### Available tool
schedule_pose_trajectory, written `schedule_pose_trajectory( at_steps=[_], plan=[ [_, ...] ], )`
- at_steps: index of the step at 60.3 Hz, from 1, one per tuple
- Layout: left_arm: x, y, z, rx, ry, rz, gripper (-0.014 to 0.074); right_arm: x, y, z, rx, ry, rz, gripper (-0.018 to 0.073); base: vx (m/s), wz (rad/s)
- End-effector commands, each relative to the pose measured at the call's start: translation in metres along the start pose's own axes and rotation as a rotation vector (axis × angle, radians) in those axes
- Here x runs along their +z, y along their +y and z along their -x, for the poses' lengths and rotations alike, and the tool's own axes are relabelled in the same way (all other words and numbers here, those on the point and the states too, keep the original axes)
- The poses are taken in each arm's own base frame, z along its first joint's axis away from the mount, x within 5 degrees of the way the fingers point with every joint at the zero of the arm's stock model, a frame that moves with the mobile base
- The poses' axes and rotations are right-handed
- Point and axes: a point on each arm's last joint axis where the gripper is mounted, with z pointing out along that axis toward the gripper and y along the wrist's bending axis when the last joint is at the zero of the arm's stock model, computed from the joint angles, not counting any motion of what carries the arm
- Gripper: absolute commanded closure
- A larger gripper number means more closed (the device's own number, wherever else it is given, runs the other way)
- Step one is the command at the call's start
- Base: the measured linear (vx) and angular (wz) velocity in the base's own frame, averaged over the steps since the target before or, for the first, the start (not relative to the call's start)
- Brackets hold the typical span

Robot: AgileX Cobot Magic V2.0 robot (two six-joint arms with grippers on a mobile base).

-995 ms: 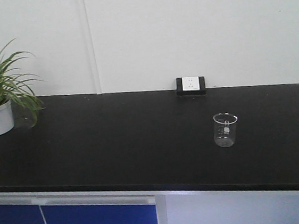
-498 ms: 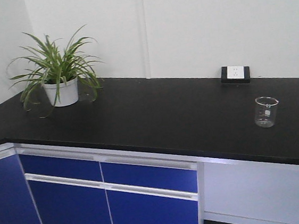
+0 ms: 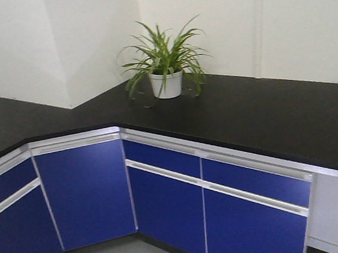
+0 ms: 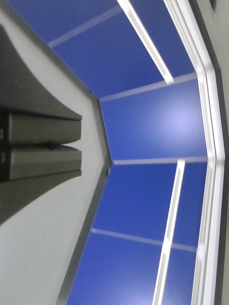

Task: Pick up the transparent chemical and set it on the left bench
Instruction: 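Drive the base to the bench with white bins, holding the beaker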

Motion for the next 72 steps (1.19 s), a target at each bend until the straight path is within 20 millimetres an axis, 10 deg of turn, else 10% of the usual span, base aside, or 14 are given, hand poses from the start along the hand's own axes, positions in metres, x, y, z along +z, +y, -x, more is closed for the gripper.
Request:
schedule_pose_trajectory(
  at_steps=[1,72],
  plan=[
    [-0.0013,0.0001,0.0028,-0.009,-0.081,0.002,0.0600,-0.0002,-0.0031,0.0147,-0.010,-0.080,-0.034,0.0562,-0.11,0.55],
    [-0.0013,0.0001,0.0028,-0.009,-0.081,0.002,0.0600,-0.0002,-0.0031,0.0147,-0.010,-0.080,-0.034,0.0562,-0.02,0.50]
  ],
)
